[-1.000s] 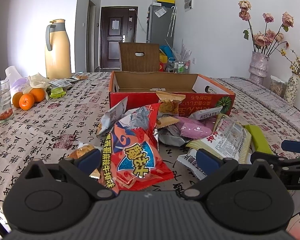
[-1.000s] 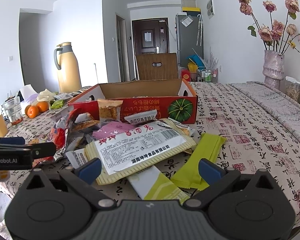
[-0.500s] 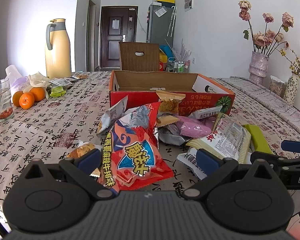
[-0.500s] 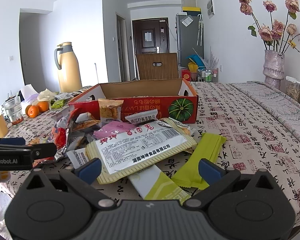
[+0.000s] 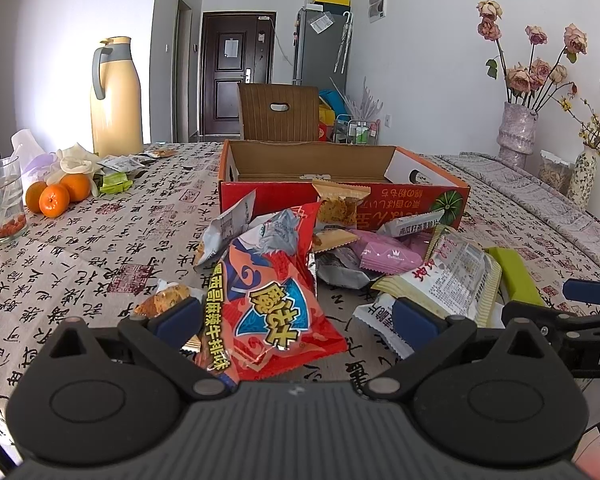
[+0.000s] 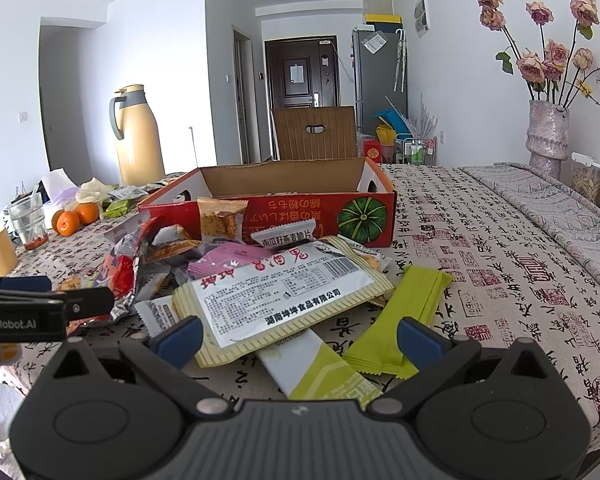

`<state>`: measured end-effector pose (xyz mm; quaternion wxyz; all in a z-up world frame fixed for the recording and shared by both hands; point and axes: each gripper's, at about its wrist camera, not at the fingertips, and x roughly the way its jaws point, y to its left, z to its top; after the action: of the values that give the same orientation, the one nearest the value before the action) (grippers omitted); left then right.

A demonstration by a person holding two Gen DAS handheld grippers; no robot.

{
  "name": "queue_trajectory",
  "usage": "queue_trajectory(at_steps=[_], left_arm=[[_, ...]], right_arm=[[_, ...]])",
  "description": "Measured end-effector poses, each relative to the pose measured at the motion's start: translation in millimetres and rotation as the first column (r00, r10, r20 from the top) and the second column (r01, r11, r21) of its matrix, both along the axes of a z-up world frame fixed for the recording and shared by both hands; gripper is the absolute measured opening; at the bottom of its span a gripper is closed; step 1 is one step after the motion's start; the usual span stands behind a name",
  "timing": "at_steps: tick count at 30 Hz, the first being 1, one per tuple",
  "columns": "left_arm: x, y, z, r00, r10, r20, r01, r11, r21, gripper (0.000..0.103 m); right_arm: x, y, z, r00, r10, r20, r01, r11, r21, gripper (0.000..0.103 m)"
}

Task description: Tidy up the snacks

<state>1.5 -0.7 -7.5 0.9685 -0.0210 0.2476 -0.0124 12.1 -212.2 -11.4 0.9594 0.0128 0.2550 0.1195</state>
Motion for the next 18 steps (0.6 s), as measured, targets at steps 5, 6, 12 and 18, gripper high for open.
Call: queue_trajectory(at_steps=[5,6,12,18], left_arm=[[-2.6,-0.5,-1.7,1.0,0.003,-0.004,-0.003,1.0,0.0,0.103],[-3.8,0.0,-1.9,1.0,0.004,-0.004,-0.004,1.0,0.001,0.103],[-3.3,1.9,-1.9,1.0,0.002,-0.013,-0.002,1.0,-0.009,0.103],[-2.7,2.0,-1.9,1.0,0.006,-0.02,-0.006,1.0,-0.006,0.103]], right_arm=[[-0.8,0.5,0.4,1.0,0.002,0.001,-0.002,1.0,0.0,0.103],[-0.7,0.5,0.3,1.0,0.002,0.0,-0.002,1.0,0.0,0.103],[-3.1,0.5,0.8,1.0,0.002,0.002,-0.002,1.0,0.003,0.103],[-5.1,-2.0,-0.3,1.0,0.008,0.0,-0.008,1.0,-0.008,0.101]])
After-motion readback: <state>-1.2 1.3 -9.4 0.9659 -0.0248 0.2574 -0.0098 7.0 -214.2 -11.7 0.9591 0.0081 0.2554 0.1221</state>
